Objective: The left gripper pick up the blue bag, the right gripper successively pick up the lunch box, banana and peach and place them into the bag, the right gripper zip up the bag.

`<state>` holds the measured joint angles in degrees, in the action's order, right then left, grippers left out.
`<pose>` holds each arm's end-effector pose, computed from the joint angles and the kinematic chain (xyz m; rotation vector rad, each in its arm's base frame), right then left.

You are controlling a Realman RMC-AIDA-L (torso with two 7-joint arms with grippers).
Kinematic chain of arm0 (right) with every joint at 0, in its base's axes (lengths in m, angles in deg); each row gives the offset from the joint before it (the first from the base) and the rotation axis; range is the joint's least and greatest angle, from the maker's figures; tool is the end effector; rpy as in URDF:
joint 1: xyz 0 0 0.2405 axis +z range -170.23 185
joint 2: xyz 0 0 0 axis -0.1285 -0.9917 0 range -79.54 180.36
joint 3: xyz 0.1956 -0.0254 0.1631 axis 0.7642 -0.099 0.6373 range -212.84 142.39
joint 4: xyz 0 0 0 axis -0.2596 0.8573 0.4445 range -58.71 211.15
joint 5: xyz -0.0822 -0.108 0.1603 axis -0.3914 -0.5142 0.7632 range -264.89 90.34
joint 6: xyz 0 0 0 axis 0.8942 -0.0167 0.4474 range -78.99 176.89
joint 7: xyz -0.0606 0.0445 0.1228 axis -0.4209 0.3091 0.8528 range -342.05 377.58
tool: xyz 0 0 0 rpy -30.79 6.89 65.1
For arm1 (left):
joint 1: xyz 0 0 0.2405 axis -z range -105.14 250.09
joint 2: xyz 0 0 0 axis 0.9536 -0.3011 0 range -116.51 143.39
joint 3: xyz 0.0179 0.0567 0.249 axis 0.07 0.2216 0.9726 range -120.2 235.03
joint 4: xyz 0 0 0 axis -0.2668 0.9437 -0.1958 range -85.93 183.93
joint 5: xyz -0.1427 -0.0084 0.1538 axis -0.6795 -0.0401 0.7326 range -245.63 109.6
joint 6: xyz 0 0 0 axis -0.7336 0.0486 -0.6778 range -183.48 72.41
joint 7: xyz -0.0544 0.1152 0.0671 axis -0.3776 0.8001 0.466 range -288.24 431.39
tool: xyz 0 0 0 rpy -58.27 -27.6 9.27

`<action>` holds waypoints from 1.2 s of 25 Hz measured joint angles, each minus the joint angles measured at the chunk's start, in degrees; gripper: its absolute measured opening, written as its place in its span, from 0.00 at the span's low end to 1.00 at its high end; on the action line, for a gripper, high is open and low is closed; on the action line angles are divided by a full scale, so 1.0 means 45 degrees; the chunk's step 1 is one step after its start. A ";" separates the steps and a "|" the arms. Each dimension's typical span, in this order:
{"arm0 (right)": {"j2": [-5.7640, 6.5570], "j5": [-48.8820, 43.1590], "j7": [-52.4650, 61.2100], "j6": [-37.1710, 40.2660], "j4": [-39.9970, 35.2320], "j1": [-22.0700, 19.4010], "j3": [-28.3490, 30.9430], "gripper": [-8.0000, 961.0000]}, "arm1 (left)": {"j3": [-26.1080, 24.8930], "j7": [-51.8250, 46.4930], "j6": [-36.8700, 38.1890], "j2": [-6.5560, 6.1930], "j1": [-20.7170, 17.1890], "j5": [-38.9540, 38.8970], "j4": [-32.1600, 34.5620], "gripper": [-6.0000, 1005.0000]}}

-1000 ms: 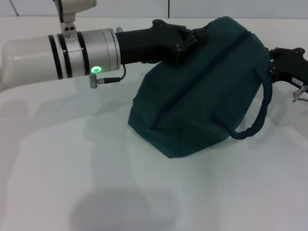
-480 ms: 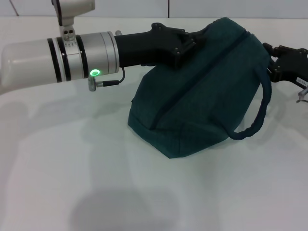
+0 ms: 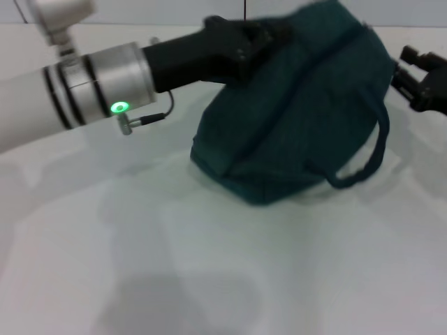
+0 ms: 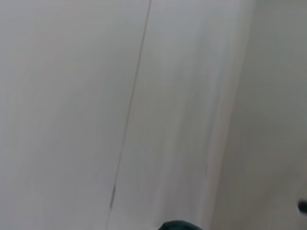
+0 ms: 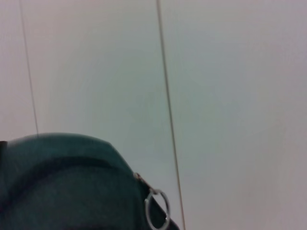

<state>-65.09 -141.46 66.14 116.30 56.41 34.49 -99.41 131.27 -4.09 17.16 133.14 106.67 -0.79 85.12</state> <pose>0.2869 0.3645 0.0107 -2.0811 0.5181 0.8948 -0.1567 0.3720 -0.0315 -2.5581 -0.4829 -1.1663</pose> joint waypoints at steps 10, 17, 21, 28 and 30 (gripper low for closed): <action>0.0164 0.0338 0.1005 0.1925 -0.1181 -0.0987 0.0184 0.48 | -0.0054 0.2510 0.3018 -0.0007 -0.1504 -0.3296 -0.1460 0.14; 0.0184 -0.1234 0.1846 0.4019 -0.2437 -0.1494 0.0064 0.71 | 0.0013 0.3767 0.4177 -0.0084 -0.2345 -0.2677 -0.1606 0.52; 0.0212 -0.3350 0.2875 0.5361 -0.3039 -0.1318 0.0063 0.78 | 0.0024 0.4628 0.4535 -0.0064 -0.2617 -0.1890 -0.1645 0.69; 0.0068 -0.4345 0.3219 0.6246 -0.3052 -0.1069 0.0063 0.78 | -0.0040 0.5598 0.5322 -0.0064 -0.2781 -0.1356 -0.2232 0.77; 0.0064 -0.4348 0.3255 0.6255 -0.3006 -0.1068 0.0046 0.78 | -0.0057 0.5640 0.5324 -0.0091 -0.2786 -0.1340 -0.2404 0.77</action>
<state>-64.81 -161.02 80.79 144.45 42.88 29.69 -99.20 131.01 21.28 41.12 132.73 94.13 -6.82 74.30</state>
